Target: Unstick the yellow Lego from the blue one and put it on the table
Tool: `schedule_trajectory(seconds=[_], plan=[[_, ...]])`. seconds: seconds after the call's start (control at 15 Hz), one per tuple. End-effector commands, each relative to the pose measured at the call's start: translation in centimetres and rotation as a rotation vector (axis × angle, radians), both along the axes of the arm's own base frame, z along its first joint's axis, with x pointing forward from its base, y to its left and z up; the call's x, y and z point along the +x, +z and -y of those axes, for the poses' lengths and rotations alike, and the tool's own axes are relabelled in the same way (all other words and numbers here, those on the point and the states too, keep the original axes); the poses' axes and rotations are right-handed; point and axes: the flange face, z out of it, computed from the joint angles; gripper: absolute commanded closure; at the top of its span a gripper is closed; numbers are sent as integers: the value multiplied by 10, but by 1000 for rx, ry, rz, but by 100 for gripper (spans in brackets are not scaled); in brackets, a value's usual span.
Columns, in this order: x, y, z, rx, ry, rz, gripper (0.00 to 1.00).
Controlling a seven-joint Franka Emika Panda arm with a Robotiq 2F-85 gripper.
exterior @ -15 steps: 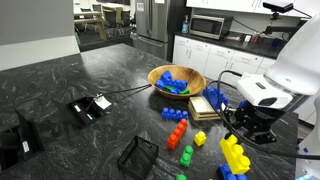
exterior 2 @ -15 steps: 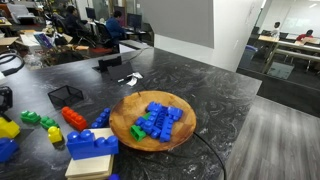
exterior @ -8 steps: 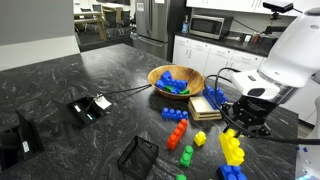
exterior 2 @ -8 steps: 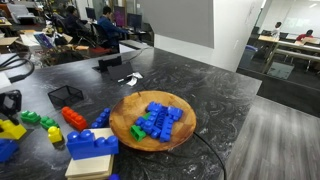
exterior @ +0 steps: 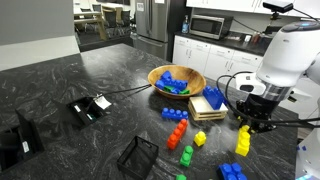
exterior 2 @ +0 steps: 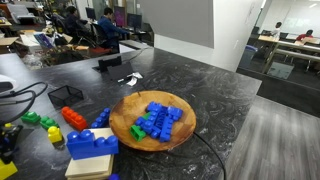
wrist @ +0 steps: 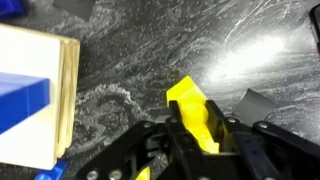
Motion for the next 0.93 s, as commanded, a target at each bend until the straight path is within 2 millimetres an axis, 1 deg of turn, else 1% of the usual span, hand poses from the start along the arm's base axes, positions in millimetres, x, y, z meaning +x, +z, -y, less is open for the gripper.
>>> schedule_trajectory(seconds=[0.0,0.33,0.53,0.87], plan=[[-7,0,8,-3,-199,-39,93],[-1,-7,8,55,-477,-75,93],[7,-13,14,60,-648,-80,93],[17,-33,25,-5,-928,-98,93]])
